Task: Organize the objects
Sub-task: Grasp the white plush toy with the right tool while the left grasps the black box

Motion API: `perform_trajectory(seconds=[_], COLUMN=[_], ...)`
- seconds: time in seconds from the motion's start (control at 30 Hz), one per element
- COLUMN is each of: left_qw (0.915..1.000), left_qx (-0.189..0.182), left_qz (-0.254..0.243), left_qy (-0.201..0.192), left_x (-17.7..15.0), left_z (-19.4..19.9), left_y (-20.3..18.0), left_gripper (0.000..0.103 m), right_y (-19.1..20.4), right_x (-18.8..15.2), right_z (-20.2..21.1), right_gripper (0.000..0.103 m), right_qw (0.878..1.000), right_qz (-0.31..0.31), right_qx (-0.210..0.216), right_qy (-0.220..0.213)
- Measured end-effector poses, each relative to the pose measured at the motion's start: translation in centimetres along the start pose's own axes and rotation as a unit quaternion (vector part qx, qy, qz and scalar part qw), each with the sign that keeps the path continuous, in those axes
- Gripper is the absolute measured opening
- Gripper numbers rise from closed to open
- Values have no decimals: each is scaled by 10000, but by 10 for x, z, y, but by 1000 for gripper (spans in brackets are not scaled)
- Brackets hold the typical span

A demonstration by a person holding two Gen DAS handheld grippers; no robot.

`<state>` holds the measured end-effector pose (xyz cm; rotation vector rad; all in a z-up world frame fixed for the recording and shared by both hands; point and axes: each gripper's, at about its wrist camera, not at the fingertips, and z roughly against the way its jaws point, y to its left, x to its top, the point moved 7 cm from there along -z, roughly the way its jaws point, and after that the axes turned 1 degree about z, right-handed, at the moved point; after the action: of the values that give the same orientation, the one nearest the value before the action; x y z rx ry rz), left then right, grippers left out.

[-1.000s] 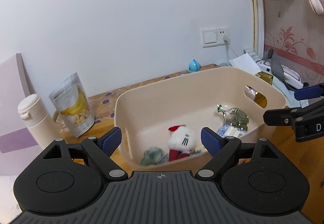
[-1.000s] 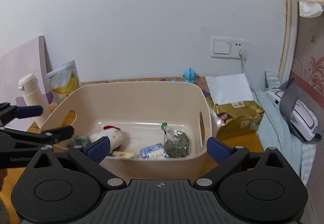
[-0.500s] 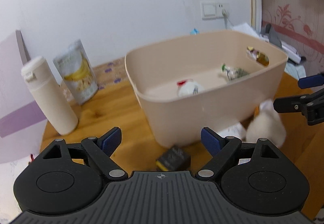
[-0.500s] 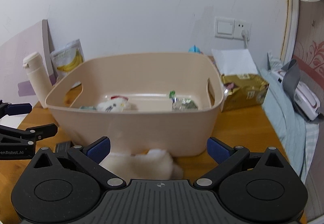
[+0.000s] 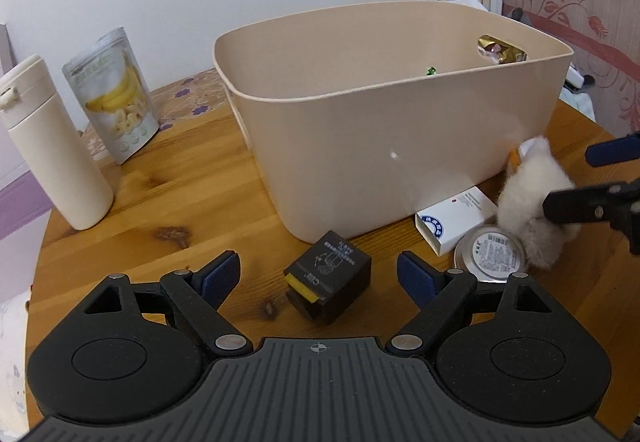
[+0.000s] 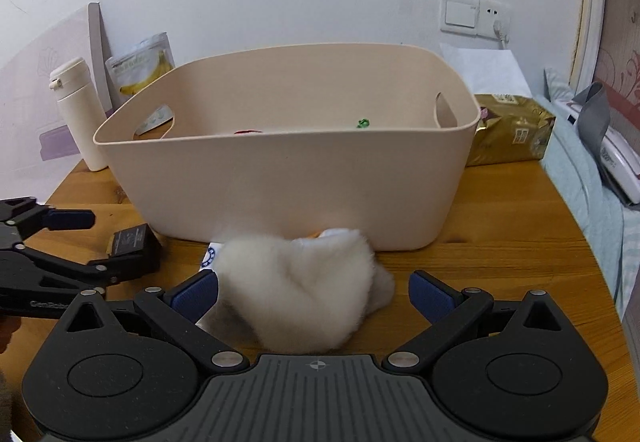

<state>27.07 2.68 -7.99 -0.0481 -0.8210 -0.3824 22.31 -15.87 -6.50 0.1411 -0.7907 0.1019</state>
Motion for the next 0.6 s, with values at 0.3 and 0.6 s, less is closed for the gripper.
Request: perform_trajectory(seconds=[0.3, 0.6], left_qw=[9998, 9986], left_qx=[-178, -455], left_qz=[34, 206], left_qy=[90, 163], left_x=[0, -3], left_z=[-17, -21], left_y=[-5, -6], left_gripper=[73, 48], right_y=[5, 0], right_x=[-10, -13], right_z=[-25, -33], right_gripper=[103, 92], right_qw=[9996, 9997], right_qz=[51, -45], right_qx=[-46, 10], right_qy=[258, 260])
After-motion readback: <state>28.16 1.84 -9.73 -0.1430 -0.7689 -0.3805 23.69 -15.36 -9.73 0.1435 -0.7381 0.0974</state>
